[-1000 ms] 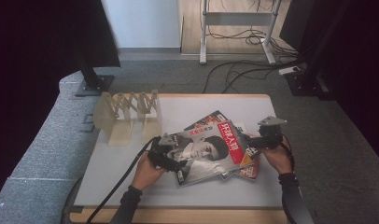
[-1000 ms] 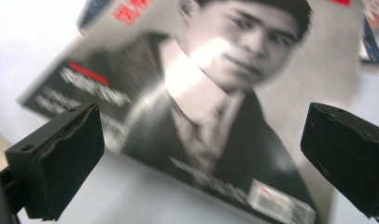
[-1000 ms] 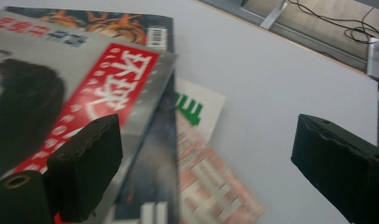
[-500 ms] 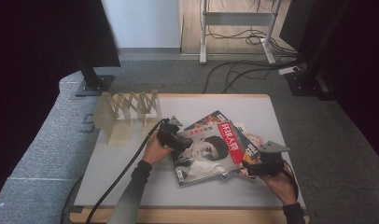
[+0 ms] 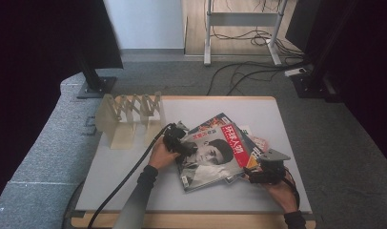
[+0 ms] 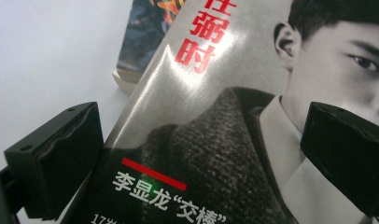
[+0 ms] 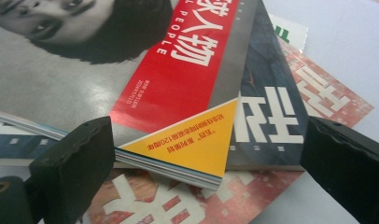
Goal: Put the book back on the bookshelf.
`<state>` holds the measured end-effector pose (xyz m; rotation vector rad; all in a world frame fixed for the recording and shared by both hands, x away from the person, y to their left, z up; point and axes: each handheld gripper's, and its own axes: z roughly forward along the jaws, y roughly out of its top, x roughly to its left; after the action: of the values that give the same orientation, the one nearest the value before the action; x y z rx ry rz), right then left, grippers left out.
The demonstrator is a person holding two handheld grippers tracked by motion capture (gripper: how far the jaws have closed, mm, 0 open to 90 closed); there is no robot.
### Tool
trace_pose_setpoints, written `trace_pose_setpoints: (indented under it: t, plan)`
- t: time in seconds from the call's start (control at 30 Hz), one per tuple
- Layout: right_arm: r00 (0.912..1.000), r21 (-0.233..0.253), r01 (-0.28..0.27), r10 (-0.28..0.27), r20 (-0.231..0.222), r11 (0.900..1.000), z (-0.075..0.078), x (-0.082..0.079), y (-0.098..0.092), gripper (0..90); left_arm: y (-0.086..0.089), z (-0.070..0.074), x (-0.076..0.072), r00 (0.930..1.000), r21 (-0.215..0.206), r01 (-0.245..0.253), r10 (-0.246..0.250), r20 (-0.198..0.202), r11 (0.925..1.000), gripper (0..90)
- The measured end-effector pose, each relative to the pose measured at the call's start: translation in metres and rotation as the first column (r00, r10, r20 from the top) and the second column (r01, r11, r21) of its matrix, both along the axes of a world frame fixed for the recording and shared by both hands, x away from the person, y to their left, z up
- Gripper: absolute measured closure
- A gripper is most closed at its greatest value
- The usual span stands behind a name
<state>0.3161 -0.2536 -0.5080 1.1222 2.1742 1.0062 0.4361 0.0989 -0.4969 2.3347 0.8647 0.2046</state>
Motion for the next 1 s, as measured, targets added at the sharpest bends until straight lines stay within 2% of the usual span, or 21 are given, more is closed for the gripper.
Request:
trace_pose_setpoints:
  t: [0.23, 0.57, 0.73, 0.87, 1.0]
  plan:
    - [0.9993, -0.009, 0.037, -0.037, -0.009, 0.999, 0.001, 0.011, -0.008, 2.2, 0.0, 0.0, -0.018, 1.0, 0.021, -0.006, 0.006, 0.007, 0.9998, 0.0]
    - [0.9938, -0.024, 0.11, -0.111, -0.011, 0.994, 0.002, 0.046, -0.022, 3.1, -0.001, -0.004, -0.049, 0.9998, 0.019, 0.02, -0.021, 0.002, 0.9996, 0.0]
    - [0.9918, -0.034, 0.125, -0.126, -0.021, 0.992, 0.004, 0.067, -0.025, 3.5, -0.004, -0.006, -0.065, 0.9991, -0.008, 0.042, -0.042, 0.0, 0.9991, 0.0]
    - [0.9899, -0.048, 0.137, -0.139, -0.03, 0.989, 0.006, 0.085, -0.026, 3.6, -0.006, -0.005, -0.077, 0.9988, -0.048, 0.05, -0.05, -0.001, 0.9976, 0.0]
    - [0.9885, -0.053, 0.144, -0.146, -0.037, 0.988, 0.007, 0.103, -0.025, 3.7, -0.013, -0.004, -0.09, 0.9977, -0.062, 0.067, -0.067, 0.006, 0.9958, 0.0]
